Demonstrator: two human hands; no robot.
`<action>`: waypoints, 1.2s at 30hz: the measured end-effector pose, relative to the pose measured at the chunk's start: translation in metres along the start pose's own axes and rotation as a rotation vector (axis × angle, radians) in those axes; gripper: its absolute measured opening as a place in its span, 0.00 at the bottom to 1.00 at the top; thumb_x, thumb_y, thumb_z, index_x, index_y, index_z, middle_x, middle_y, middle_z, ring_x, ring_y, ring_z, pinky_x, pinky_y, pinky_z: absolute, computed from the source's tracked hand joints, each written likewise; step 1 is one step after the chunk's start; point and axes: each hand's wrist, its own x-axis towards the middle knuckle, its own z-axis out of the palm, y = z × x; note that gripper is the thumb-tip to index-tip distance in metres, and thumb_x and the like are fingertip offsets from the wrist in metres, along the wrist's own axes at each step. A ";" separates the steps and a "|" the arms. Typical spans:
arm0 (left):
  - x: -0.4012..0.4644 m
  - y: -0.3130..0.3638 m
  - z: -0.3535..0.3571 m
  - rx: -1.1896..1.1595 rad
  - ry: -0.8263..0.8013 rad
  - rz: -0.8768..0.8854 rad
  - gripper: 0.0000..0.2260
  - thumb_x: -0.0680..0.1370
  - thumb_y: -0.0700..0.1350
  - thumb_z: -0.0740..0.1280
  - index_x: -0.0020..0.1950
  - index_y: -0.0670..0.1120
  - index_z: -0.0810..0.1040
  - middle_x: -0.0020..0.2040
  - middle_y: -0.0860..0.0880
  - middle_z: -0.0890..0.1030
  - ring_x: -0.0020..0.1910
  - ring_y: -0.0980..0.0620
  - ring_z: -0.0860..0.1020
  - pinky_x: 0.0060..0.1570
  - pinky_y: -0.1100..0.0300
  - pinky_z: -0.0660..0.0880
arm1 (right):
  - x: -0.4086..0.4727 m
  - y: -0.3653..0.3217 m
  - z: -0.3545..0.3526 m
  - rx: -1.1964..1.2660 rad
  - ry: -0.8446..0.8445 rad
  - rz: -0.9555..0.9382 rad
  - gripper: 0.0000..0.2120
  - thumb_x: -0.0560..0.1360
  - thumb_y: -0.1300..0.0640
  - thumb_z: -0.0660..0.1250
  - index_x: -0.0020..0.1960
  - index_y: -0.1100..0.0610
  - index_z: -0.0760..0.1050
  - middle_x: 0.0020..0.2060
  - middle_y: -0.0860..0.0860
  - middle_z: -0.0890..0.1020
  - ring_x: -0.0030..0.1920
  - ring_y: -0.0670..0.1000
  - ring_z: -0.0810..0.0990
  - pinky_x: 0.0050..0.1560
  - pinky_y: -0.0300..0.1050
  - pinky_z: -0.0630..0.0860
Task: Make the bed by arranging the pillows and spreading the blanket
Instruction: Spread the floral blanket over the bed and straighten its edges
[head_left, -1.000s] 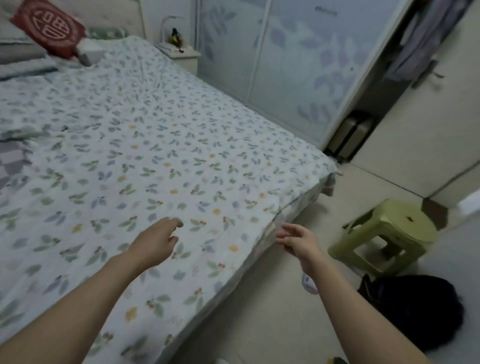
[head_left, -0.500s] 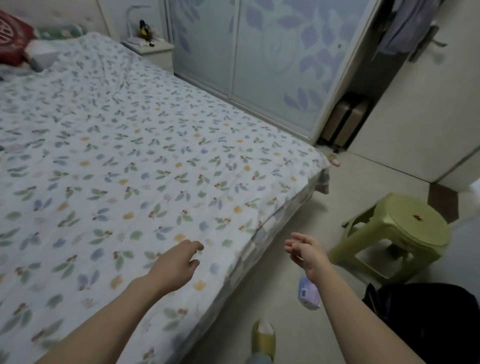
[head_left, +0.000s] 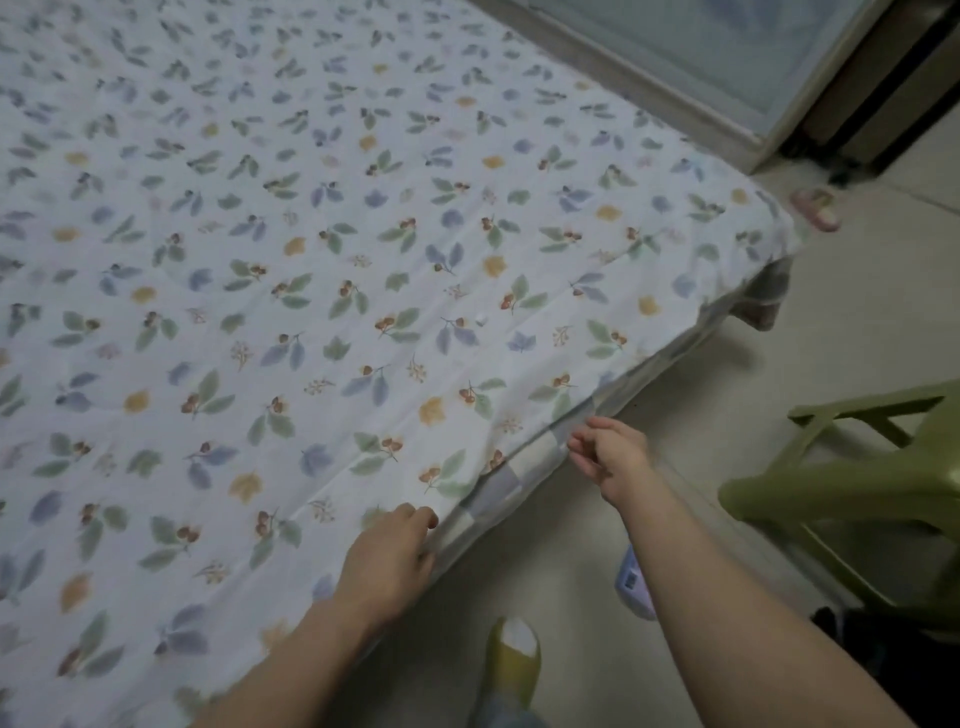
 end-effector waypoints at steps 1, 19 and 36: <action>0.006 0.003 0.007 0.030 0.007 0.007 0.16 0.76 0.49 0.64 0.62 0.48 0.70 0.59 0.48 0.74 0.57 0.47 0.75 0.51 0.56 0.72 | 0.011 -0.001 0.005 0.016 -0.005 0.000 0.15 0.76 0.70 0.60 0.62 0.61 0.71 0.33 0.54 0.75 0.31 0.48 0.72 0.34 0.40 0.72; 0.070 0.050 0.036 0.265 -0.228 0.005 0.17 0.78 0.44 0.61 0.66 0.47 0.62 0.61 0.45 0.73 0.57 0.43 0.74 0.49 0.52 0.71 | 0.066 0.016 -0.052 0.206 0.142 0.019 0.08 0.75 0.69 0.63 0.39 0.61 0.72 0.26 0.54 0.80 0.24 0.48 0.79 0.21 0.34 0.75; 0.063 0.070 -0.092 0.029 -0.098 0.198 0.17 0.80 0.46 0.55 0.69 0.49 0.64 0.62 0.48 0.74 0.59 0.49 0.74 0.55 0.58 0.71 | -0.013 -0.039 -0.065 0.263 0.144 -0.043 0.06 0.77 0.65 0.62 0.42 0.59 0.72 0.33 0.56 0.76 0.19 0.44 0.77 0.22 0.33 0.74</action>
